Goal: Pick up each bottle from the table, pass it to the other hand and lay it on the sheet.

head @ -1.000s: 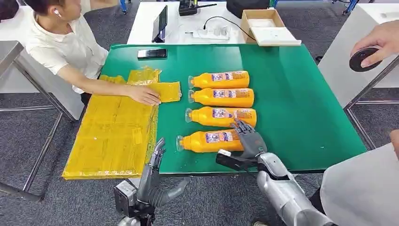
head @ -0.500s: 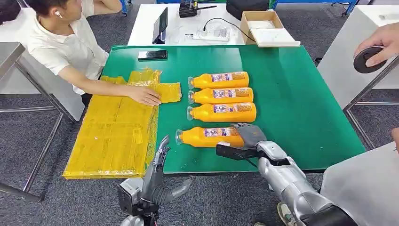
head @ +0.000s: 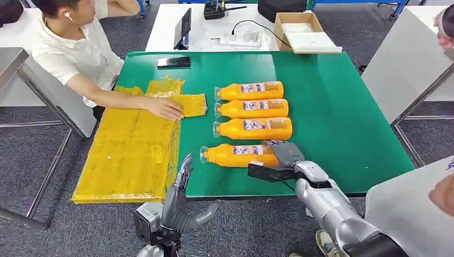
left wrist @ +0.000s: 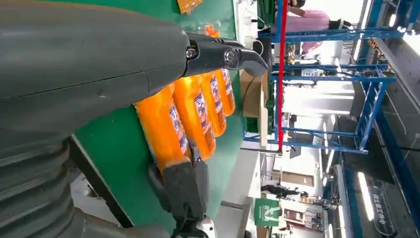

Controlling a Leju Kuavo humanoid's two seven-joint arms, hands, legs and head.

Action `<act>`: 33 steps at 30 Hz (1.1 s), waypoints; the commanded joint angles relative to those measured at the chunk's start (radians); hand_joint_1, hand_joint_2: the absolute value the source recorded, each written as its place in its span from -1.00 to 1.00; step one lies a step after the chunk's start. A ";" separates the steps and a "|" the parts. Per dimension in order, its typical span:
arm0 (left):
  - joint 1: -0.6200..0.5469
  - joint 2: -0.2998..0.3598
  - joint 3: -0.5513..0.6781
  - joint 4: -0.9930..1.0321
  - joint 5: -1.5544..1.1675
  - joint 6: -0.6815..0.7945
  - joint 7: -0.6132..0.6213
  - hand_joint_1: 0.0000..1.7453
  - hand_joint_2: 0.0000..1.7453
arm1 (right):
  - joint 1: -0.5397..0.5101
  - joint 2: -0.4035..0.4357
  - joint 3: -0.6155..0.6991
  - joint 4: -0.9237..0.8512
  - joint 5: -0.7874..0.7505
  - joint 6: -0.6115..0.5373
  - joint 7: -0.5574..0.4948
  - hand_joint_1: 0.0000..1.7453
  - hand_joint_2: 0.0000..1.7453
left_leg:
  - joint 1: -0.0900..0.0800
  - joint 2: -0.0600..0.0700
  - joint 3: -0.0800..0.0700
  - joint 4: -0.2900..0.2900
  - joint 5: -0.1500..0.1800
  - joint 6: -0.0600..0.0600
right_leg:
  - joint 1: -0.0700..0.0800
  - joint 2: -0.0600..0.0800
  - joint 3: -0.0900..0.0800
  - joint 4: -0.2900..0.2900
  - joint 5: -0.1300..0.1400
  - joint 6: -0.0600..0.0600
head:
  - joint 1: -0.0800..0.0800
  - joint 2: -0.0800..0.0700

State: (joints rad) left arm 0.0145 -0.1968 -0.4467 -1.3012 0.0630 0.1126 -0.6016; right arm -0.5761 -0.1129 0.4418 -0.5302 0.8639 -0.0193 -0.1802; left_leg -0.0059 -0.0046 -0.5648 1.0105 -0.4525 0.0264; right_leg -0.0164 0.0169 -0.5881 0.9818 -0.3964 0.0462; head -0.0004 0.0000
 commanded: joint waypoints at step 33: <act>0.006 0.057 0.044 0.046 0.536 -0.301 0.245 -1.00 1.00 | 0.340 0.270 0.116 -0.315 -0.423 -0.131 -0.249 1.00 1.00 | 0.003 -0.003 -0.015 -0.002 0.000 -0.003 | 0.003 -0.004 -0.012 -0.002 -0.002 0.000 | 0.000 0.000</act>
State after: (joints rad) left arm 0.0714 -0.1606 -0.4013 -1.3801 0.5802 -0.1644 -0.3830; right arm -0.1580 0.1137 0.4372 -1.0276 0.4334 -0.1503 -0.4200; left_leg -0.0042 -0.0101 -0.5856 1.0104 -0.4514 0.0256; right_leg -0.0154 0.0121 -0.6053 0.9826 -0.3982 0.0480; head -0.0004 0.0000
